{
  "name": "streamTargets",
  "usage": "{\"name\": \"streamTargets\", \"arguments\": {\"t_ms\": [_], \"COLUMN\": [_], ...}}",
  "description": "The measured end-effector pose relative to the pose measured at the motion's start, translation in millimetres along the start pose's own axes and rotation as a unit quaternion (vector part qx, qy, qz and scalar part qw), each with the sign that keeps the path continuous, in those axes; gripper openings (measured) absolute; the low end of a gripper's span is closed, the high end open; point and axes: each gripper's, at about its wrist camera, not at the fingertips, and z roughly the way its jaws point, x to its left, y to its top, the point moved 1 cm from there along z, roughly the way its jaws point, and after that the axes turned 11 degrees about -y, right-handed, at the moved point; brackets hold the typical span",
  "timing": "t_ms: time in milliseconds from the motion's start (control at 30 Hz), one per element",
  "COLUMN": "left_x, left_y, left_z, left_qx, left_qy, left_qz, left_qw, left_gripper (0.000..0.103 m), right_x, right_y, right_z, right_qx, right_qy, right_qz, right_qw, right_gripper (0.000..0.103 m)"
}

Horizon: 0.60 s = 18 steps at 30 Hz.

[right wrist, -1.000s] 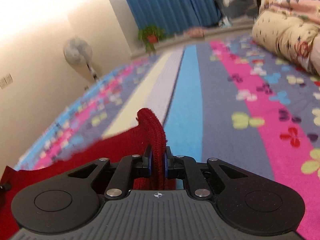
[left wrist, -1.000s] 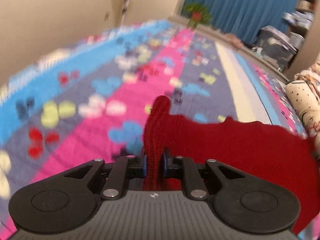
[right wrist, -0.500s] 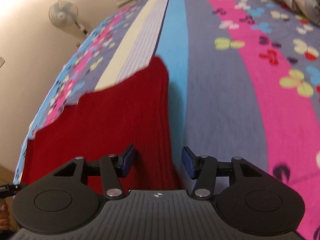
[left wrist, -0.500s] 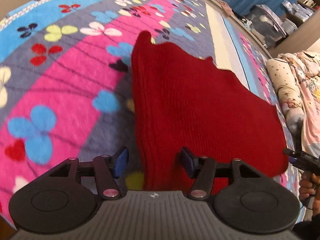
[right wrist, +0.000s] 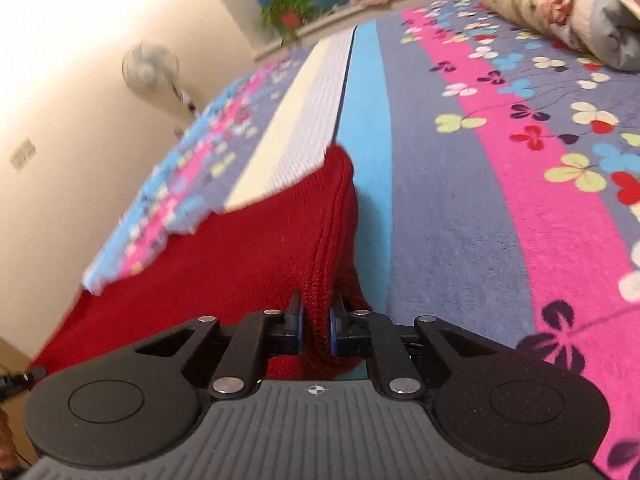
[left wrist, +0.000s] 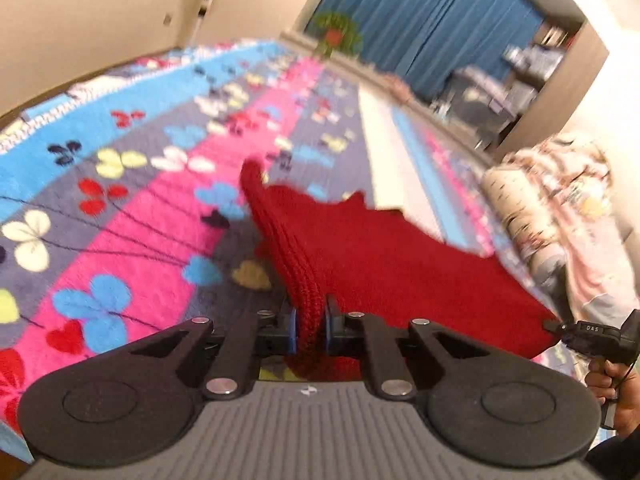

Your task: Fold small clothes

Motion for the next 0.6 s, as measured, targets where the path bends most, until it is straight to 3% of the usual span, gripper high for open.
{"name": "streamTargets", "arguments": {"t_ms": [133,200,300,367,400,500,600], "left_x": [2,11,22,24,21,-2,-25], "left_y": [-11,-18,-24,-24,-24,-24,-31], "left_z": [-35,-38,-27,-27,-29,-32,-19], "left_qx": [-0.025,-0.002,0.042,0.031,0.023,0.000,0.012], "left_qy": [-0.017,-0.023,0.019,0.062,0.065,0.029,0.013], "left_qz": [-0.019,-0.040,-0.041,-0.025,-0.018,0.030,0.089], "left_qw": [0.9994,0.9989,0.9981,0.9973,0.9974,0.9991,0.9959], "left_gripper": [0.013,0.015,0.018,0.018,0.018,0.018,0.022], "right_x": [0,-2,-14,-23,-24,-9,10], "right_y": [-7,-15,-31,-43,-46,-40,-36], "right_z": [-37,-45,-17,1,0,-22,-39], "right_qx": [-0.003,0.004,0.078,0.129,0.120,0.044,-0.034], "right_qy": [0.030,0.025,-0.032,-0.082,-0.105,-0.104,-0.099], "right_qz": [0.035,0.029,0.016,0.021,0.022,-0.003,-0.056], "right_qw": [0.999,0.999,0.996,0.988,0.987,0.994,0.993], "right_gripper": [0.011,0.011,0.012,0.019,0.027,0.027,0.027]}}
